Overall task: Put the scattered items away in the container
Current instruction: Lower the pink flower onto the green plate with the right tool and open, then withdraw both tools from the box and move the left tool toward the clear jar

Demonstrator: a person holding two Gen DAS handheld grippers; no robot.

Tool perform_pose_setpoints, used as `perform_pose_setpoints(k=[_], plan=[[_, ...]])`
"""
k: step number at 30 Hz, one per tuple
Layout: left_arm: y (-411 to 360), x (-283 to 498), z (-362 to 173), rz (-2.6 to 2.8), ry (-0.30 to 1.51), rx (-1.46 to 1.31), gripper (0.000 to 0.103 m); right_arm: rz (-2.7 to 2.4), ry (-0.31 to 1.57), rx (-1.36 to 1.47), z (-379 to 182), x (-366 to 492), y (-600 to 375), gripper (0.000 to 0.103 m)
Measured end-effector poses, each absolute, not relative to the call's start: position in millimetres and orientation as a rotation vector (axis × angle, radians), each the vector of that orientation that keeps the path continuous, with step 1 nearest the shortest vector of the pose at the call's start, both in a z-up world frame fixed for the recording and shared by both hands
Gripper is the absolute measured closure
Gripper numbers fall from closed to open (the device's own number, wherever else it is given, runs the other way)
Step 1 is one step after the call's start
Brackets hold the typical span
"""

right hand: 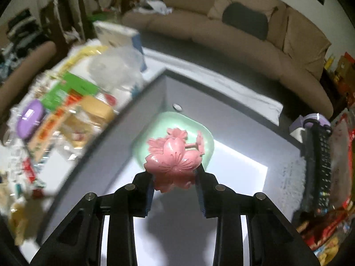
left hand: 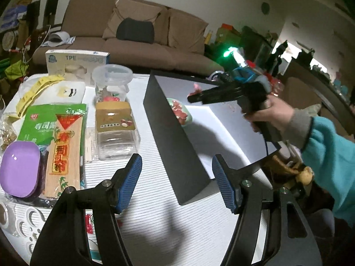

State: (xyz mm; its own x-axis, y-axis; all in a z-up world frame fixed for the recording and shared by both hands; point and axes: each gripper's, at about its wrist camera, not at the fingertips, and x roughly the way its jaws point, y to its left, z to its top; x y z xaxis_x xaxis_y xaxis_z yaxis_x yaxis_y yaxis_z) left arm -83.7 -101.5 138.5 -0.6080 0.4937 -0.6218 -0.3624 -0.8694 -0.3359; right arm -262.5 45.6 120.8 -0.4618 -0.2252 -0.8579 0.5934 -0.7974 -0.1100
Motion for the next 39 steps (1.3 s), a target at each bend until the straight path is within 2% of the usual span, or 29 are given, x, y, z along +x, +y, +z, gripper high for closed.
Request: perform_pose_setpoints(k=[7, 15, 16, 17, 20, 23, 31, 33, 35, 37, 39], plan=[[-118.4, -91.5, 132.6, 2.42, -0.344, -1.052, 0.04, -2.249, 0.637, 1.323, 82.0, -279.7, 34.0, 0.07], [-112.4, -91.6, 131.1, 2.426, -0.307, -1.064, 0.04, -2.231, 0.636, 1.387, 67.9, -289.9, 35.4, 0.07], [-111.8, -91.6, 131.3, 2.426, -0.303, -1.064, 0.04, -2.24, 0.633, 1.388, 68.3, -291.0, 36.4, 0.07], [-111.2, -91.5, 131.7, 2.426, -0.297, -1.062, 0.04, -2.245, 0.62, 1.39, 69.1, -291.9, 37.2, 0.065], [-111.0, -91.7, 132.5, 2.412, -0.293, -1.052, 0.04, -2.241, 0.522, 1.399, 79.7, -291.5, 47.1, 0.046], [-113.2, -91.7, 133.8, 2.424, -0.291, -1.049, 0.04, -2.255, 0.455, 1.371, 100.9, -283.5, 62.1, 0.046], [-121.6, -93.5, 132.7, 2.454, -0.304, -1.07, 0.04, -2.371, 0.078, 1.169, 187.4, -225.8, 131.0, 0.045], [-123.9, -91.9, 134.0, 2.471, -0.291, -1.065, 0.031, -2.364, 0.028, 1.114, 202.7, -203.6, 132.7, 0.044], [-128.7, -88.5, 134.6, 2.505, -0.276, -1.052, 0.014, -2.36, -0.01, 1.05, 218.0, -176.6, 138.3, 0.038], [-133.8, -84.5, 134.0, 2.534, -0.258, -1.047, 0.001, -2.362, -0.027, 1.004, 227.6, -157.4, 138.0, 0.033], [-139.7, -78.1, 133.6, 2.56, -0.253, -1.033, 0.0, -2.358, -0.043, 0.951, 234.6, -131.1, 132.4, 0.026]])
